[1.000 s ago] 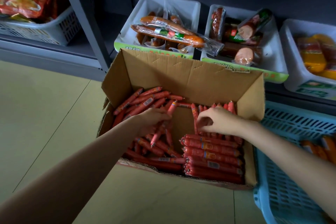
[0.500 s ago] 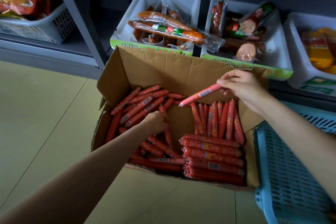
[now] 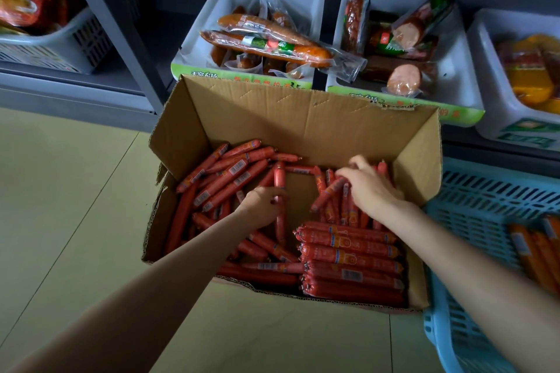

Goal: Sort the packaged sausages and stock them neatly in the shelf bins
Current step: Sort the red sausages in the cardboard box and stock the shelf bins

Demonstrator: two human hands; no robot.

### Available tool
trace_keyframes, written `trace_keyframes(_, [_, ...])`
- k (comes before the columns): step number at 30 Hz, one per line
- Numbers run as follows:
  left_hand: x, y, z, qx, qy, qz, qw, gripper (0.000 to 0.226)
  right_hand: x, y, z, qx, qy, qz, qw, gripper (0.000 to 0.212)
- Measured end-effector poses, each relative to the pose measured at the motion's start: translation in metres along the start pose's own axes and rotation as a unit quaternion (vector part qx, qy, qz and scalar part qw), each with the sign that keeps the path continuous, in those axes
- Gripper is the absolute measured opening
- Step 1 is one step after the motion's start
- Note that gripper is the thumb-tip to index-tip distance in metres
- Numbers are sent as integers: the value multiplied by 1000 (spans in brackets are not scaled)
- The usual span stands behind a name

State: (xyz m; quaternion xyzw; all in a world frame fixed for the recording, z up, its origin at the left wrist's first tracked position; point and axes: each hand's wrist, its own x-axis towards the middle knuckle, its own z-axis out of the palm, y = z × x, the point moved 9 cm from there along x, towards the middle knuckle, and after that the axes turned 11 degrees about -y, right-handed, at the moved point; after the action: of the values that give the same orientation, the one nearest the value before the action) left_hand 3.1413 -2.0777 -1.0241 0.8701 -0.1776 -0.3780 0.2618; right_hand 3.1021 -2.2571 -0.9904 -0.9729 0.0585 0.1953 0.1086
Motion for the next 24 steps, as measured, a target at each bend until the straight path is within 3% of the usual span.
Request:
trace_keyframes(3, [-3,-1,-6,-82,11,1,997,37,0,-26,14,48,-92,-87,991,64])
trace_keyframes(9, [-8,5,-20,-172,59,18,983,34,6,-26,9,39,-147,-54,987,51])
trace_keyframes(18, [-19,18,-39,-223,103,74,967,30,-6,-16,-7,66,-90,-12,994,43])
trace_keyframes(21, [-23,35,-40,-263,83,107,955,29,-3,-15,-24,250,-64,-34,965,23])
trace_keyframes(24, [-28,64,-30,-339,30,144,929,24,-13,-29,-23,408,-132,-67,901,24])
